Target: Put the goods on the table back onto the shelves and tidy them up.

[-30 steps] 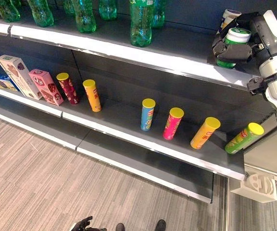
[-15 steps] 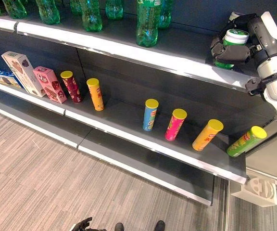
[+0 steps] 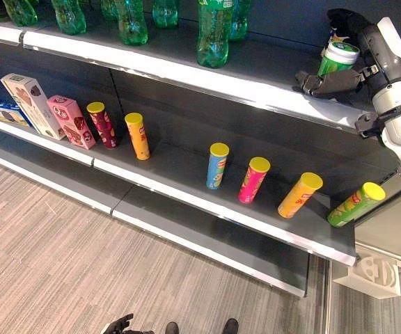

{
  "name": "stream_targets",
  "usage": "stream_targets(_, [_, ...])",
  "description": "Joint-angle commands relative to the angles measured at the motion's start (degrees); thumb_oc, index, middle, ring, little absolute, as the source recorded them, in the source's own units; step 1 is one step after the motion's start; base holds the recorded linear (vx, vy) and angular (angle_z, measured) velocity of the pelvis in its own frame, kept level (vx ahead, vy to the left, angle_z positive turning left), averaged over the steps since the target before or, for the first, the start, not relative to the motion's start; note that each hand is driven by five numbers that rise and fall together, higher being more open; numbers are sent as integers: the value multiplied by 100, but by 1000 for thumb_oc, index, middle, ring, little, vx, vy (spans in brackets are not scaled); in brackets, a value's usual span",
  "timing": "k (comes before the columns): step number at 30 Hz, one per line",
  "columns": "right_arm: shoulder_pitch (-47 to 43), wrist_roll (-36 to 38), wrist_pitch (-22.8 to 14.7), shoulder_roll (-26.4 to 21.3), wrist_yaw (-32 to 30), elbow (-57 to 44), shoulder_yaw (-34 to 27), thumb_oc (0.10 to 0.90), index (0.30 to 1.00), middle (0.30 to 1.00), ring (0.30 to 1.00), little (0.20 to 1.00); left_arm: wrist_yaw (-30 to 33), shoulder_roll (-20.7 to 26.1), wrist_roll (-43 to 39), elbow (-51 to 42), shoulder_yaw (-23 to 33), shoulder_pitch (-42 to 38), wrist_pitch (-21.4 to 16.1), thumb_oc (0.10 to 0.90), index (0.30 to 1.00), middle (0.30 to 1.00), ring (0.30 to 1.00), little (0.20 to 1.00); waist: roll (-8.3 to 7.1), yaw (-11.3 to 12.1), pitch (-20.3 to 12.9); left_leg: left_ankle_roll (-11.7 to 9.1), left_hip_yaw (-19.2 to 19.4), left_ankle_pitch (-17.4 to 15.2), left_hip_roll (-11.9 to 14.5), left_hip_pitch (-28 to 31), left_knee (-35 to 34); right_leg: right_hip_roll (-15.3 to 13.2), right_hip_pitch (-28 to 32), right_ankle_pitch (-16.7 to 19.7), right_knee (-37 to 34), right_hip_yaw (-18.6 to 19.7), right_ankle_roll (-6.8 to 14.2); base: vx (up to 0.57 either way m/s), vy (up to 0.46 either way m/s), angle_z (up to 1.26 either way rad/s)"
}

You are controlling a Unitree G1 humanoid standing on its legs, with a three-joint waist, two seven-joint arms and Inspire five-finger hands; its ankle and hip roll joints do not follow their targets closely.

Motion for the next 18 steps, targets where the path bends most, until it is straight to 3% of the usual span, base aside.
stream_targets(1, [-1116, 164, -322, -129, -205, 162, -71, 800, 900, 900, 900, 900, 59, 232, 14, 179, -312, -207, -172, 800, 900, 900, 900, 900, -198, 94, -256, -324, 88, 36, 241, -148, -60, -304, 464, -507, 40, 131, 675, 0, 0, 0])
stream_targets(8, [-952, 116, -457, -265, -381, -385, -372, 800, 900, 900, 900, 900, 62, 208, 98, 222, -287, -235, -157, 800, 900, 900, 900, 900, -201, 44, -257, -325, 96, 23, 243, -142, -60, -302, 465, -517, 40, 135, 679, 2, 1, -1])
stream_targets(18, [-117, 11, -913, -555, -871, -1948, -1762, 800, 900, 900, 900, 900, 125, 147, 247, 307, -159, -286, -132, 800, 900, 900, 900, 900, -213, -102, -309, -311, 156, -45, 257, -83, -60, -288, 480, -557, 40, 187, 684, 0, 0, 0])
